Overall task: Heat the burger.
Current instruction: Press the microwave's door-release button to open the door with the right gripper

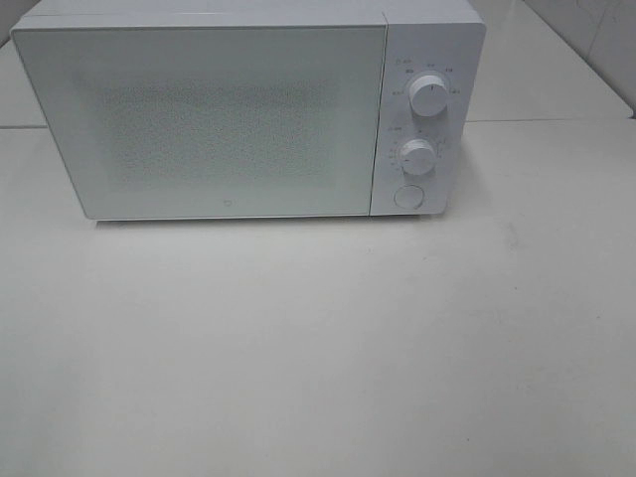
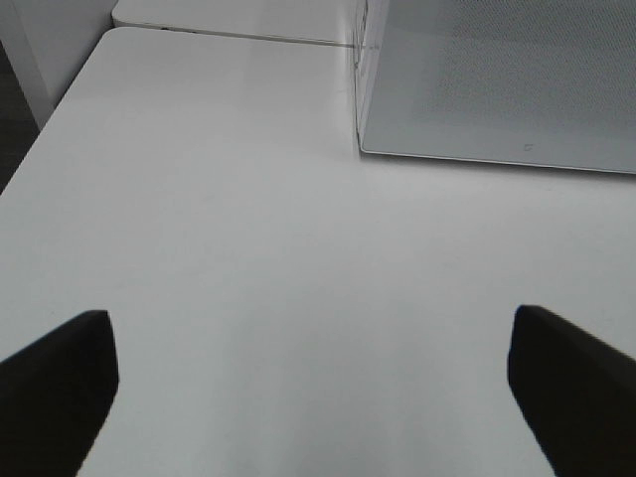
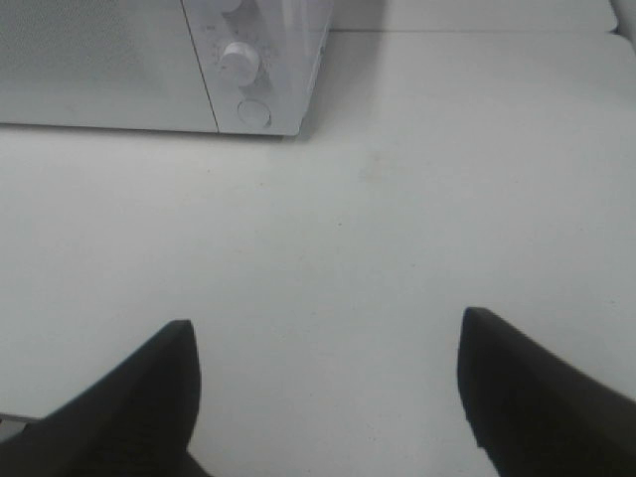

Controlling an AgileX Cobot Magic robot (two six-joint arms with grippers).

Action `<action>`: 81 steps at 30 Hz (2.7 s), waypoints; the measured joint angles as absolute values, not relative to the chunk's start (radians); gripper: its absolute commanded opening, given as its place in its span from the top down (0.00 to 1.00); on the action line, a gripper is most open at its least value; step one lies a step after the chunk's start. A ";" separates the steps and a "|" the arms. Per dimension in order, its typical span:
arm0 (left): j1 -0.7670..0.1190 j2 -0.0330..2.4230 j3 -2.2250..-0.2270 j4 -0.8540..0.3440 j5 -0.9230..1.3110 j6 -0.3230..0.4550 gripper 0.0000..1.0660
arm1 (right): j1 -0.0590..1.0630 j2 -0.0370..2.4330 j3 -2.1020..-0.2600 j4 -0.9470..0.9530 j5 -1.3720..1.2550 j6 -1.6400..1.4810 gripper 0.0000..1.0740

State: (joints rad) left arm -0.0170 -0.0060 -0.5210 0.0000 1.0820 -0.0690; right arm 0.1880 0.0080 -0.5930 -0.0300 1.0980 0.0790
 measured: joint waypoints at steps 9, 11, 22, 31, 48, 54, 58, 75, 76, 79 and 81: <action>-0.017 -0.006 -0.521 0.000 1.082 -0.069 0.06 | 0.158 -0.005 -0.549 -0.056 1.108 0.079 0.32; -0.017 -0.006 -0.521 0.000 1.082 -0.069 0.06 | 0.158 -0.005 -0.542 -0.062 1.099 0.079 0.32; -0.017 -0.006 -0.521 0.000 1.082 -0.069 0.06 | 0.158 -0.005 -0.503 -0.067 1.010 0.079 0.32; -0.017 -0.006 -0.521 0.000 1.082 -0.069 0.06 | 0.158 -0.005 -0.502 -0.067 1.010 0.078 0.34; -0.017 -0.006 -0.521 0.000 1.082 -0.069 0.06 | 0.158 -0.005 -0.502 -0.067 1.010 0.078 0.34; -0.017 -0.006 -0.521 0.000 1.082 -0.069 0.06 | 0.158 0.011 -0.530 -0.067 0.953 0.078 0.34; -0.017 -0.006 -0.521 0.000 1.082 -0.069 0.06 | 0.158 0.065 -0.538 -0.067 0.889 0.078 0.34; -0.017 -0.006 -0.521 0.000 1.082 -0.069 0.06 | 0.158 0.500 -0.539 -0.079 0.424 0.078 0.34; -0.017 -0.006 -0.521 0.000 1.082 -0.069 0.06 | 0.158 0.527 -0.539 -0.079 0.394 0.078 0.34; -0.017 -0.006 -0.521 0.000 1.082 -0.069 0.06 | 0.158 0.601 -0.539 -0.079 0.313 0.078 0.34; -0.017 -0.006 -0.521 0.000 1.082 -0.069 0.06 | 0.158 0.644 -0.539 -0.074 0.256 0.078 0.34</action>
